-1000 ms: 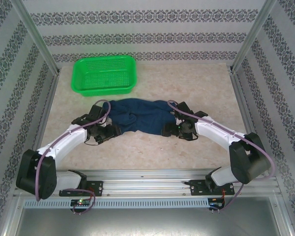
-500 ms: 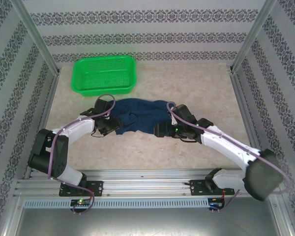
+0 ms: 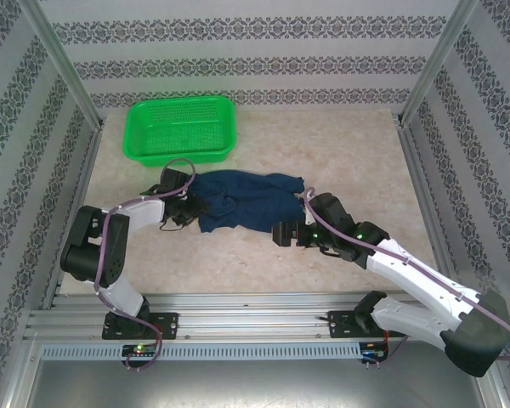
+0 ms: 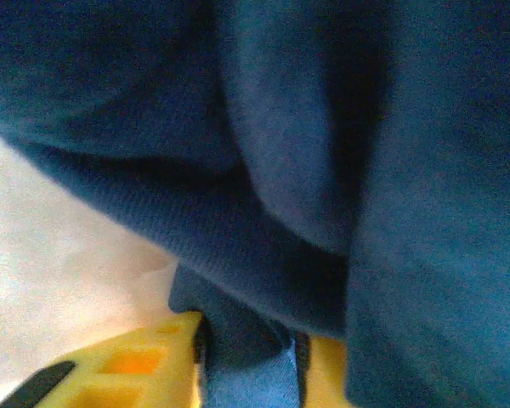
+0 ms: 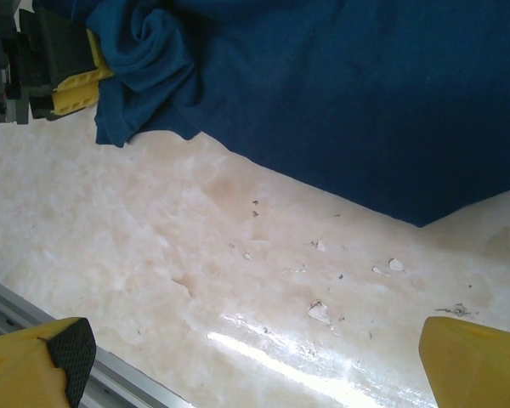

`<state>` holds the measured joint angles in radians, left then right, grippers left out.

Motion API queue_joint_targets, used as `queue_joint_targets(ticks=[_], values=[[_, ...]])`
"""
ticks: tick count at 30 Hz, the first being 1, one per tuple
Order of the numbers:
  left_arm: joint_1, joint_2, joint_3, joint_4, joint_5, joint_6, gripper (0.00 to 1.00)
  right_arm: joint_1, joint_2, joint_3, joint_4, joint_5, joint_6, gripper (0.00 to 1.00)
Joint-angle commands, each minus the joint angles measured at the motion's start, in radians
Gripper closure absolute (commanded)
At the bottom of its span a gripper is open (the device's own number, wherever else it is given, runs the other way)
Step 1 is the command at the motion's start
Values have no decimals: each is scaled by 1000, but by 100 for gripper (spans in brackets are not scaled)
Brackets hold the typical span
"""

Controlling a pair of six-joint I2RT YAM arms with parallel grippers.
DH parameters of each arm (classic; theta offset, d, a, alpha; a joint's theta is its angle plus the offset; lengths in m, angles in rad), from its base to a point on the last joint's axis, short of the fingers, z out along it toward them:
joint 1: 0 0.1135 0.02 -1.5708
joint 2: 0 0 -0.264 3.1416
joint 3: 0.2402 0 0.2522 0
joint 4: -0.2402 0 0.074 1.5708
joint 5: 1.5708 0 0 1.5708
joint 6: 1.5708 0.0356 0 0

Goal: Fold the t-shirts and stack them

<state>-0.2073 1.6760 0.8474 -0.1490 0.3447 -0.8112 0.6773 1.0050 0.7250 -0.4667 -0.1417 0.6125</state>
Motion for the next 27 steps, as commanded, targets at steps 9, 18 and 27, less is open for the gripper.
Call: queue_joint_targets(ticks=[9,18,27], values=[[-11,-60,75,32,97,56,100,14,17,-29,16,42,18,2],[-57,-280,123,-189,26,128,100,4,44,-20,16,52,-2,2],[-122,-365,256,-448,-104,234,100,-40,41,-16,-3,34,-30,2]])
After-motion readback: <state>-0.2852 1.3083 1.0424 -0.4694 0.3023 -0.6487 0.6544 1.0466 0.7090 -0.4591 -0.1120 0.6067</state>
